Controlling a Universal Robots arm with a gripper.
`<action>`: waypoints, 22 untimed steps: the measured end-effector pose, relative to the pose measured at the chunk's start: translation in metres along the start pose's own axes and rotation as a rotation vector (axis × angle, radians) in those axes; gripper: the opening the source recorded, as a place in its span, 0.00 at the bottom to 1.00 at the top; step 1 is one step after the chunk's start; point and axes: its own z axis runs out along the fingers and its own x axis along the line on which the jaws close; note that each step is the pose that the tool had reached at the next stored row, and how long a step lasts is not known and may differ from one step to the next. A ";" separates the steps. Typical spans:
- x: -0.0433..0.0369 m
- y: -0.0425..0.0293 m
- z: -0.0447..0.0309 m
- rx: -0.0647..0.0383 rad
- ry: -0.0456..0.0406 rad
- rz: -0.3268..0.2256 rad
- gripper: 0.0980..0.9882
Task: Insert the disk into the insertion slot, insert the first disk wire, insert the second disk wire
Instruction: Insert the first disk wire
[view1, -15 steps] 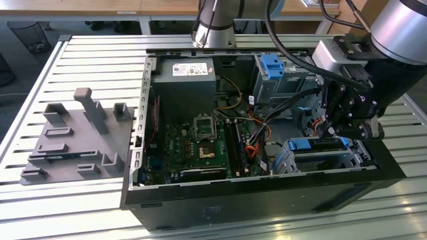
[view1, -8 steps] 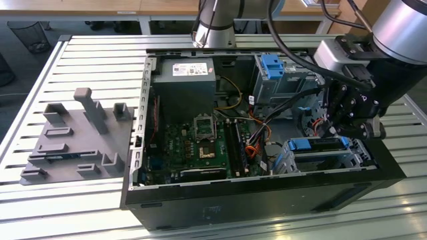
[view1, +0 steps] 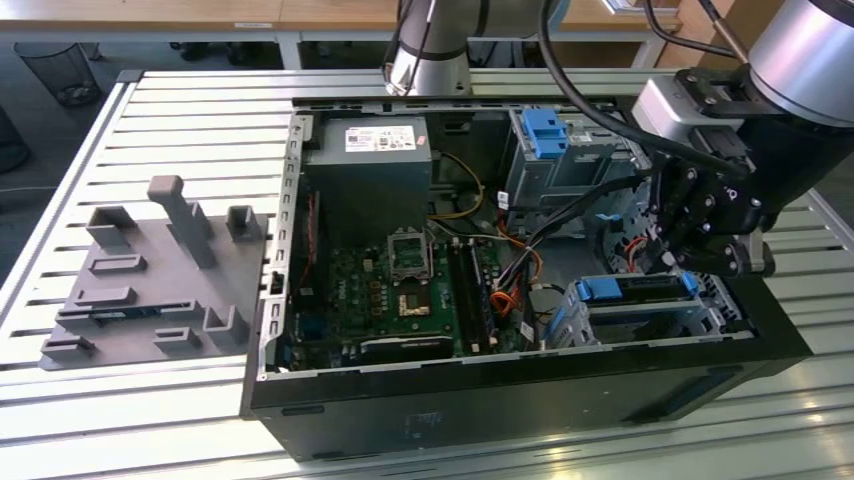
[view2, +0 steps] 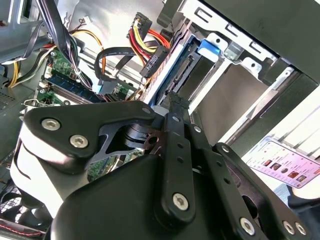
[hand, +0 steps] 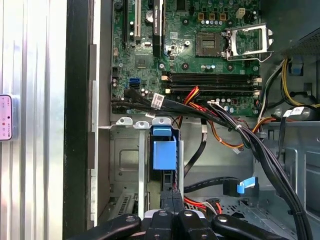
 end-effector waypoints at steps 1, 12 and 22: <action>0.0000 -0.0001 0.0000 0.000 -0.0002 0.000 0.01; -0.0007 -0.0003 -0.0005 0.000 -0.0002 0.000 0.01; -0.0069 0.0000 -0.0063 0.000 -0.0003 0.000 0.01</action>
